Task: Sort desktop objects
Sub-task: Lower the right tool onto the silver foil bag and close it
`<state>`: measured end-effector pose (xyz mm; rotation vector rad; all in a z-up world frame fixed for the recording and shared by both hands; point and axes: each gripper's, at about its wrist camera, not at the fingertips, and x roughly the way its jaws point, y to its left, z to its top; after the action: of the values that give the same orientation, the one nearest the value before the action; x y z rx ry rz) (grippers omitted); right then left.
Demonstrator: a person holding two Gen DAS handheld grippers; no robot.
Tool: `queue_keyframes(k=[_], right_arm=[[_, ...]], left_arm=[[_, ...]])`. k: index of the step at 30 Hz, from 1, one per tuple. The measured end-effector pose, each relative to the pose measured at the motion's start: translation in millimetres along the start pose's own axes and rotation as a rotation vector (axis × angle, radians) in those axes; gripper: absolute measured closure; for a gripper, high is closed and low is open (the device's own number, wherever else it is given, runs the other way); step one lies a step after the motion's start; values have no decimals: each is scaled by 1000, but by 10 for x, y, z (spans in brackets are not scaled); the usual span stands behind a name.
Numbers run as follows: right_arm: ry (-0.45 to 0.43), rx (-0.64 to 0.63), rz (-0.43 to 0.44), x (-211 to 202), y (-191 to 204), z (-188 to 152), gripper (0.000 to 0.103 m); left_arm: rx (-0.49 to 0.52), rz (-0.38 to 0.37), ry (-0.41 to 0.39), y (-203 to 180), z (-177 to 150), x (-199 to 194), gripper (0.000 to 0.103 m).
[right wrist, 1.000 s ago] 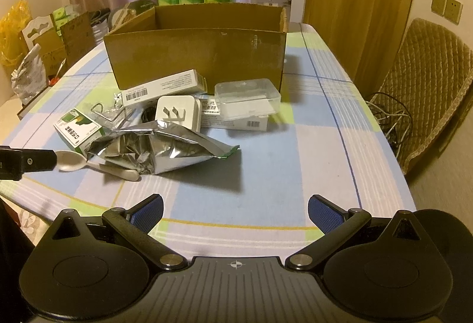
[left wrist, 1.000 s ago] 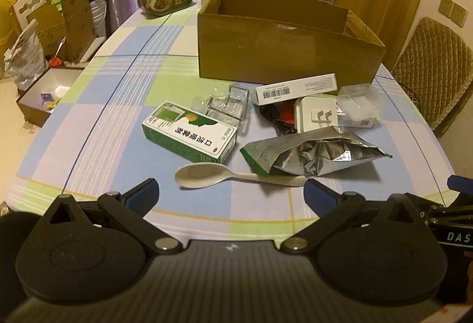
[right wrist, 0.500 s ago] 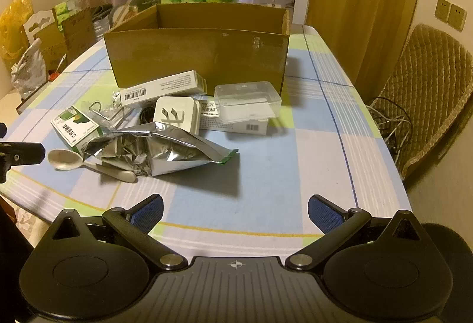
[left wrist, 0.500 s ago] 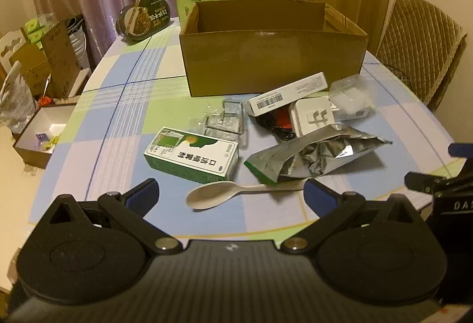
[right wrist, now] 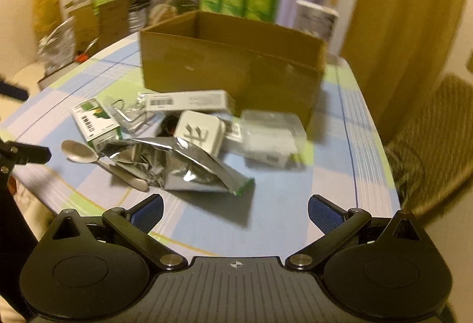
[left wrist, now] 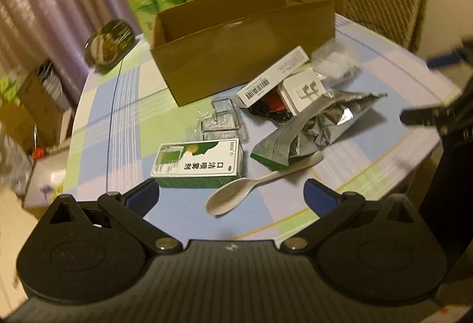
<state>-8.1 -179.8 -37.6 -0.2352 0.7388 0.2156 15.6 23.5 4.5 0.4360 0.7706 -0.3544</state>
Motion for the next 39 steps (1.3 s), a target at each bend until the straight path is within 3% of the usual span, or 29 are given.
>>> queue_keyframes(k=[4, 17, 20, 21, 26, 31, 39], right_arm=[[-10, -163, 44, 88, 105, 60, 2], [-58, -741, 153, 534, 548, 43, 3], [-41, -903, 149, 697, 653, -28, 31], [-37, -946, 141, 766, 670, -48, 32], [-23, -1082, 141, 1014, 688, -68, 33], [4, -1217, 162, 1136, 757, -139, 38], [0, -1273, 166, 1331, 786, -117, 46]], left_arm=[[105, -38, -29, -2, -2, 37, 1], [389, -143, 27, -91, 15, 412, 10], [467, -144, 46, -149, -27, 530, 13], [488, -141, 49, -165, -39, 568, 13], [531, -164, 49, -171, -61, 720, 15], [560, -193, 42, -189, -54, 834, 23], [628, -215, 29, -249, -51, 947, 30]])
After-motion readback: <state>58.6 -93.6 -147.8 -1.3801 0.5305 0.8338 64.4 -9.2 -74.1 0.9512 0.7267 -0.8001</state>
